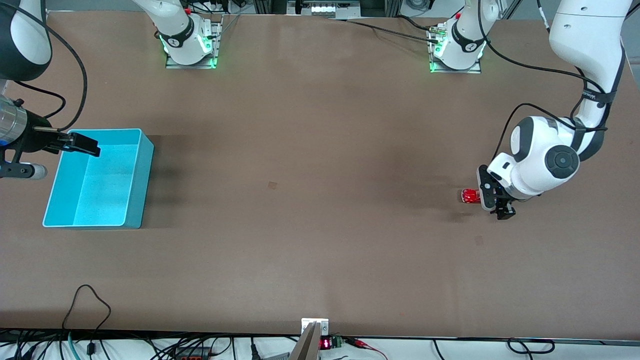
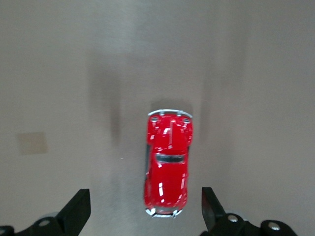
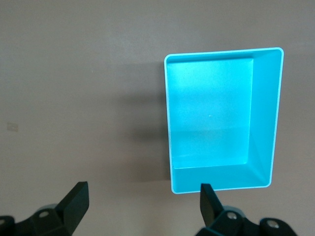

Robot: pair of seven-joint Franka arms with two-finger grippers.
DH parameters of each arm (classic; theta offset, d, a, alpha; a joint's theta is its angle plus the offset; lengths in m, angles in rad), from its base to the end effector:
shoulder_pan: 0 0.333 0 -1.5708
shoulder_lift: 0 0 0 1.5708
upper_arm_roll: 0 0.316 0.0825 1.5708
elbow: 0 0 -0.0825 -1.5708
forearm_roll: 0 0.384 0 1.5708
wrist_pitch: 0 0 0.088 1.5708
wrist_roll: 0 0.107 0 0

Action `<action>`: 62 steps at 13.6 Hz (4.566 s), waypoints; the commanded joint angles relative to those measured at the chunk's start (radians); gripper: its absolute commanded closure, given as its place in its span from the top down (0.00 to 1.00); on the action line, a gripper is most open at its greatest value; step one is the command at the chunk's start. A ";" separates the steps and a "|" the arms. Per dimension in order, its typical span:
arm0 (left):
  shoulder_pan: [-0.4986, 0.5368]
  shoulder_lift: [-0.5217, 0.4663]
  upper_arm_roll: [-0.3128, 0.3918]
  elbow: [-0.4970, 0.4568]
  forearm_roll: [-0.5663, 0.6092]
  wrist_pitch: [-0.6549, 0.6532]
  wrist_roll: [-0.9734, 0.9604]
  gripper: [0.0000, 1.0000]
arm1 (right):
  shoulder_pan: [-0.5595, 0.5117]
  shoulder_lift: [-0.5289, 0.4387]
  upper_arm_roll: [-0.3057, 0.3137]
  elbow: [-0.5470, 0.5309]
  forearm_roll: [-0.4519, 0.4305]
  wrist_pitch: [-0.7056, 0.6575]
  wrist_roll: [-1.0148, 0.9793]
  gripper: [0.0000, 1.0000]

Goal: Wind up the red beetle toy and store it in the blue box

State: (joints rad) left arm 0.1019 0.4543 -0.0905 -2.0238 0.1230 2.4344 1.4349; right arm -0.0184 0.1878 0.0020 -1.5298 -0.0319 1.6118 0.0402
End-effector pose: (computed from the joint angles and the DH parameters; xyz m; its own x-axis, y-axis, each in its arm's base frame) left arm 0.5977 0.0081 0.2193 0.0596 -0.9974 -0.0416 -0.9975 -0.0611 0.0366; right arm 0.6081 -0.0134 0.5378 0.9930 -0.0552 -0.1043 -0.0517 -0.9980 0.0354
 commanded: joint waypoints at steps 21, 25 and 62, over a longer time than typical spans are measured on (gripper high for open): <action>0.010 0.020 -0.002 -0.050 0.017 0.054 0.059 0.23 | 0.064 0.038 0.007 -0.003 -0.005 -0.010 0.000 1.00; 0.016 0.030 -0.002 -0.047 0.017 0.054 0.061 0.23 | 0.069 0.038 0.007 -0.004 -0.002 -0.012 -0.042 1.00; 0.295 -0.095 -0.139 0.077 0.000 -0.187 0.331 1.00 | 0.103 0.048 -0.001 -0.023 0.036 -0.033 -0.031 1.00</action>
State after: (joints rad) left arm 0.3895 0.3912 -0.2033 -1.9614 0.1227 2.3158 1.7917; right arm 0.1045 0.2399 -0.0005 -1.5436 -0.0241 1.5834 0.0146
